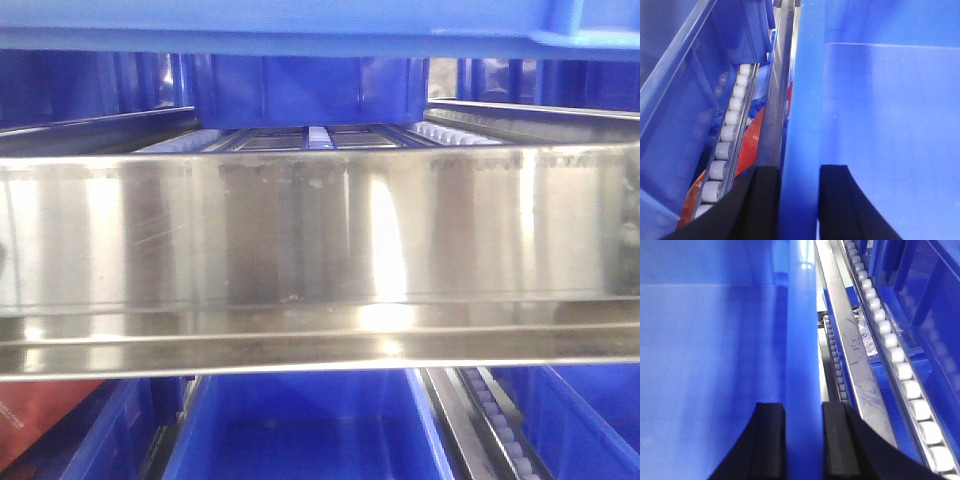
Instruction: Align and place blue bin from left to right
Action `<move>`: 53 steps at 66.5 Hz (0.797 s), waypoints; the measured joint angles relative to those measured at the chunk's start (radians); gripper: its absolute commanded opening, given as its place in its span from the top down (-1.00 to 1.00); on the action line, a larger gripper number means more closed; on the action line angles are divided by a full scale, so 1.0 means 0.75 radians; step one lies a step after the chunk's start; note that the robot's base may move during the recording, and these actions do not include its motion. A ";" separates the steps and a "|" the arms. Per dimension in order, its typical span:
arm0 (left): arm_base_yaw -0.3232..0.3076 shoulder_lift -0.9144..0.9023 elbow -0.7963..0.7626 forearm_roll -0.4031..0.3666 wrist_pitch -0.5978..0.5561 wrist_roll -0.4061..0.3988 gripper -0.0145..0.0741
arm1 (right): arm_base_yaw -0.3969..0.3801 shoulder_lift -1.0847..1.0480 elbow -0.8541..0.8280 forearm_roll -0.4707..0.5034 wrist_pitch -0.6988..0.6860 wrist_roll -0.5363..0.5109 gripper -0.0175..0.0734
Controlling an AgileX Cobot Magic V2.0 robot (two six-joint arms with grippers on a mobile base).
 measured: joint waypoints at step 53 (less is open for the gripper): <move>0.003 0.003 0.000 -0.029 -0.004 0.029 0.92 | -0.012 0.003 0.000 0.006 0.005 0.000 0.97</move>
